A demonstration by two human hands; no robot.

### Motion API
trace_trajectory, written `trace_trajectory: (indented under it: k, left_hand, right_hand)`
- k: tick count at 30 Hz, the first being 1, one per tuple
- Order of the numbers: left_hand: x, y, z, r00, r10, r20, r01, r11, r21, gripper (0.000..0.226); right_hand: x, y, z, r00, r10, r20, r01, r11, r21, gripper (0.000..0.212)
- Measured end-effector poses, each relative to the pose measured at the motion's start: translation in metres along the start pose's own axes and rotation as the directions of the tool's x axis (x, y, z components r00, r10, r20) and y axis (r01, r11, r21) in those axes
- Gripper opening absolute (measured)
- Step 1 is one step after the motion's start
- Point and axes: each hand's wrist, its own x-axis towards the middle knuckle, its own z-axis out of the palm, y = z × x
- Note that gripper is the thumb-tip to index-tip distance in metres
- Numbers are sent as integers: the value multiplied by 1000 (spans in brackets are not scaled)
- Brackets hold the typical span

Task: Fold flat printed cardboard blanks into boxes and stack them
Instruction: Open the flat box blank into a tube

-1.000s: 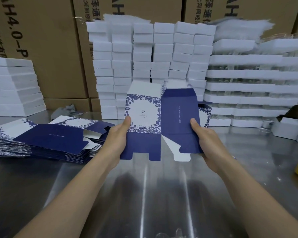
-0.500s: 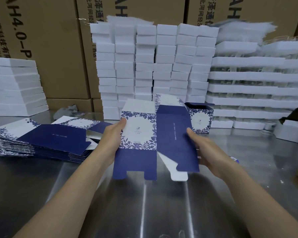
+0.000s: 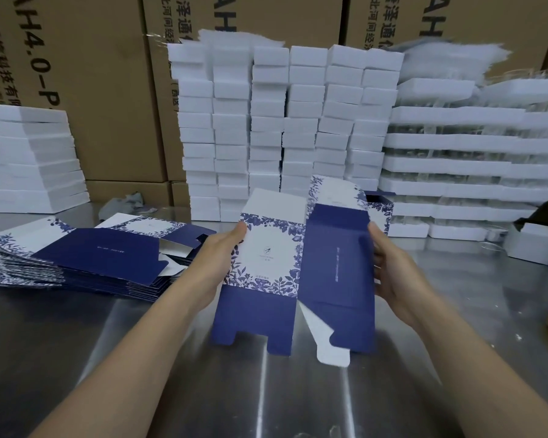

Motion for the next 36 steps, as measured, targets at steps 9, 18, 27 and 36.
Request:
trace_trajectory:
  k: [9, 18, 27, 36]
  left_hand:
    - [-5, -5, 9, 980, -57, 190, 30, 989, 142, 56]
    - [-4, 0, 5, 999, -33, -3, 33, 999, 22, 53]
    - [-3, -1, 4, 997, -43, -66, 43, 999, -1, 52]
    - [-7, 1, 8, 998, -53, 25, 56, 987, -148, 38]
  right_hand:
    - [0, -8, -4, 960, -42, -277, 90, 983, 162, 46]
    - [-2, 2, 9, 990, -107, -86, 91, 980, -176, 42]
    - [-6, -2, 15, 992, -109, -60, 99, 984, -149, 40]
    - [3, 6, 10, 967, -186, -174, 172, 981, -93, 24]
